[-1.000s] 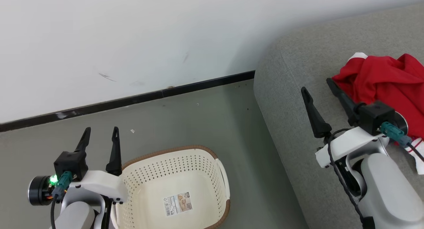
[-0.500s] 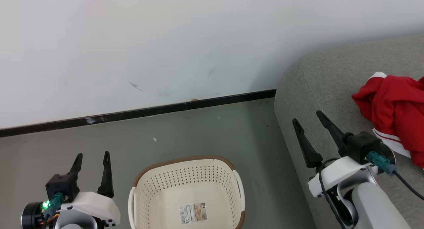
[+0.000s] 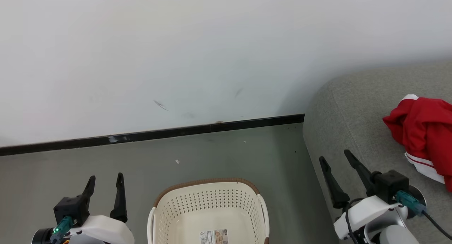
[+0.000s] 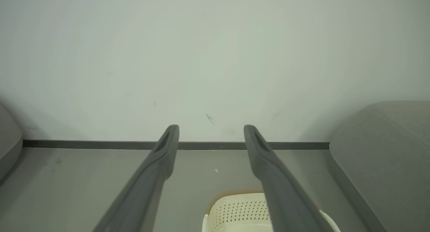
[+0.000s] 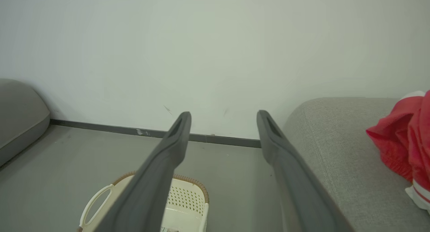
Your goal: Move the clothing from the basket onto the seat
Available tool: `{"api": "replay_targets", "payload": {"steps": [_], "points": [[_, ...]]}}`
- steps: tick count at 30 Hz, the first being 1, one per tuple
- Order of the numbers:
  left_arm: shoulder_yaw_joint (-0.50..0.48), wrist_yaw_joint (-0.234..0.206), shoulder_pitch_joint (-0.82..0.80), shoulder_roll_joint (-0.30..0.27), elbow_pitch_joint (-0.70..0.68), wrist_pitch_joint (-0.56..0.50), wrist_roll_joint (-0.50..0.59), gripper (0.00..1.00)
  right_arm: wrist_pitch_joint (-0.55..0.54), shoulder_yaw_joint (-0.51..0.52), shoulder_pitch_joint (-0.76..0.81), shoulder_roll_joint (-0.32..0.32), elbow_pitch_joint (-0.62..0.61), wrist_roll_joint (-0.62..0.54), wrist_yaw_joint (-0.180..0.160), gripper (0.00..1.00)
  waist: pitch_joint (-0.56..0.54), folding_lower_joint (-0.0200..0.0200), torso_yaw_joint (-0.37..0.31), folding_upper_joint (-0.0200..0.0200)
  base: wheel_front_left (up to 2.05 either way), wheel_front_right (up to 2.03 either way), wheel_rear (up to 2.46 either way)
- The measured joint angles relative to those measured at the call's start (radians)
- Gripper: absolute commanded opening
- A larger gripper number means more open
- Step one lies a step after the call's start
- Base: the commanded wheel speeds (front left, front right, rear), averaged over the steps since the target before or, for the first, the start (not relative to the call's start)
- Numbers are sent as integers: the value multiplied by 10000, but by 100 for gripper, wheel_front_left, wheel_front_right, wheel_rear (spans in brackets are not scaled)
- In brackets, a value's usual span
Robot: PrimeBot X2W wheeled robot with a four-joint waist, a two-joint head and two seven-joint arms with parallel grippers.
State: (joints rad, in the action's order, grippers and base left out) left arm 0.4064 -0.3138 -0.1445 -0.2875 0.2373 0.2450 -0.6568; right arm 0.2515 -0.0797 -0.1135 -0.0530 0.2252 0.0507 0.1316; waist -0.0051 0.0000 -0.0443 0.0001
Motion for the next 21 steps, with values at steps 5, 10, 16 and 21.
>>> {"api": "replay_targets", "payload": {"steps": [5,10,16,21], "points": [[6,56,208,15,-25,0,-29,100,-2,15,336,48,-82,0,0,100,-202,0,63,0,0,0,0],[-54,84,326,8,-115,29,-31,100,-2,46,583,81,-207,0,0,100,-352,0,83,0,0,0,0],[-105,174,338,-96,-240,29,-109,100,-2,79,756,88,-313,17,0,100,-419,0,91,0,0,0,0],[-96,276,338,-245,-244,27,-128,100,-2,54,913,90,-479,253,0,100,-396,0,120,0,0,0,0]]}}
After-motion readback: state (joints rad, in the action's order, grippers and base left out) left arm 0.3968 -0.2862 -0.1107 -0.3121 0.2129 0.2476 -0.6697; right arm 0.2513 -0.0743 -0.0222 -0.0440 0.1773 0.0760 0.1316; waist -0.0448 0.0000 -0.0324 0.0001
